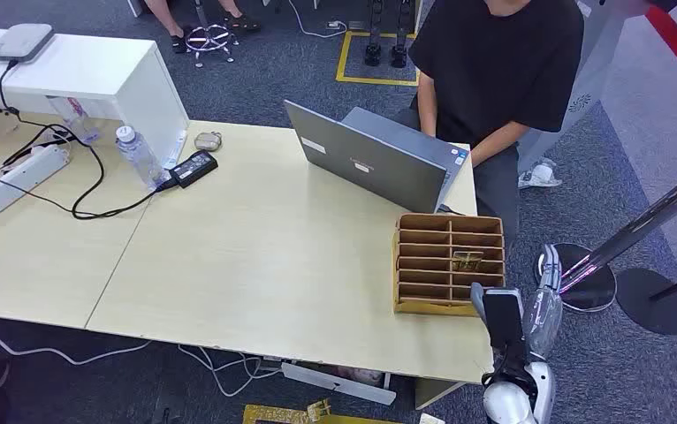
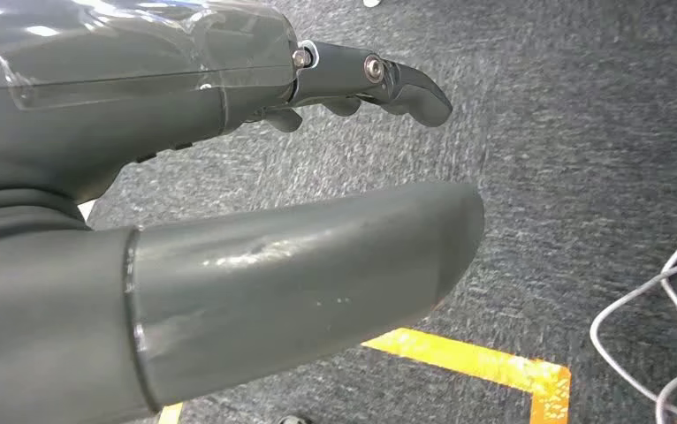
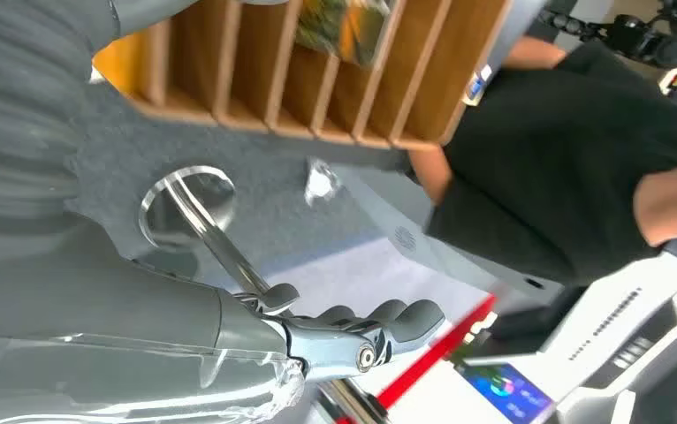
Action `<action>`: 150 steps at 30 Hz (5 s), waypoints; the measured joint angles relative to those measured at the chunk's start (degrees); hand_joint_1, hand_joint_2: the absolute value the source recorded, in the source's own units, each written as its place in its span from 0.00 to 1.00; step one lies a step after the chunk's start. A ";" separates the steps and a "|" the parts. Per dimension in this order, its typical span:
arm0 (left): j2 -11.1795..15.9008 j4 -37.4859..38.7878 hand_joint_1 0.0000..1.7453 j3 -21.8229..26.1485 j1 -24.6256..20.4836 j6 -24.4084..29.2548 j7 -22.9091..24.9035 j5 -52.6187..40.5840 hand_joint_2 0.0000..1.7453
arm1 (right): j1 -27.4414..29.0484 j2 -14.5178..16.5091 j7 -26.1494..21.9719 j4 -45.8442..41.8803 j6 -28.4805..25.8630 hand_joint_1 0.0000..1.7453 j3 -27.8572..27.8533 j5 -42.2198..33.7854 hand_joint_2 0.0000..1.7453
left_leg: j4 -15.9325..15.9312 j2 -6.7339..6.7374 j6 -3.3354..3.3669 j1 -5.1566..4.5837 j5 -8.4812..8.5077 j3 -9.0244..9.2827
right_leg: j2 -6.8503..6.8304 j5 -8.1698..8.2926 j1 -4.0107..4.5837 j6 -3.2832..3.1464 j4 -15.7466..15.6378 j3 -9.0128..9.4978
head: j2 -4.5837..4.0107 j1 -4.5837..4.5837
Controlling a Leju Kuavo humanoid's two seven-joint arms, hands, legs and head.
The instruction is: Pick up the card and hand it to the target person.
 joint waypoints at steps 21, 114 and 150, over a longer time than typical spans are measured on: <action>2.13 0.00 0.00 -2.55 -0.71 0.01 0.69 2.77 0.00 | -11.45 -10.12 16.88 -0.71 2.55 0.64 13.44 8.73 1.00 | 0.01 0.00 0.00 0.00 0.00 -0.01 | -0.01 0.00 0.00 0.00 0.01 0.00 | 0.00 -0.03; -1.52 0.00 0.00 -3.67 -0.46 -1.88 0.21 11.99 0.00 | -15.30 -13.30 32.91 6.96 12.37 0.52 27.58 21.33 1.00 | 0.01 -0.01 0.00 0.00 0.00 -0.03 | -0.01 0.00 0.00 0.00 0.00 -0.01 | 0.00 -0.03; -1.72 0.00 0.00 -4.67 -0.46 -1.33 0.38 13.23 0.00 | -14.32 -13.29 35.47 6.13 12.89 0.80 28.09 24.60 1.00 | 0.01 0.00 0.00 0.00 0.00 -0.01 | 0.00 0.00 0.00 0.00 0.00 -0.02 | 0.00 -0.02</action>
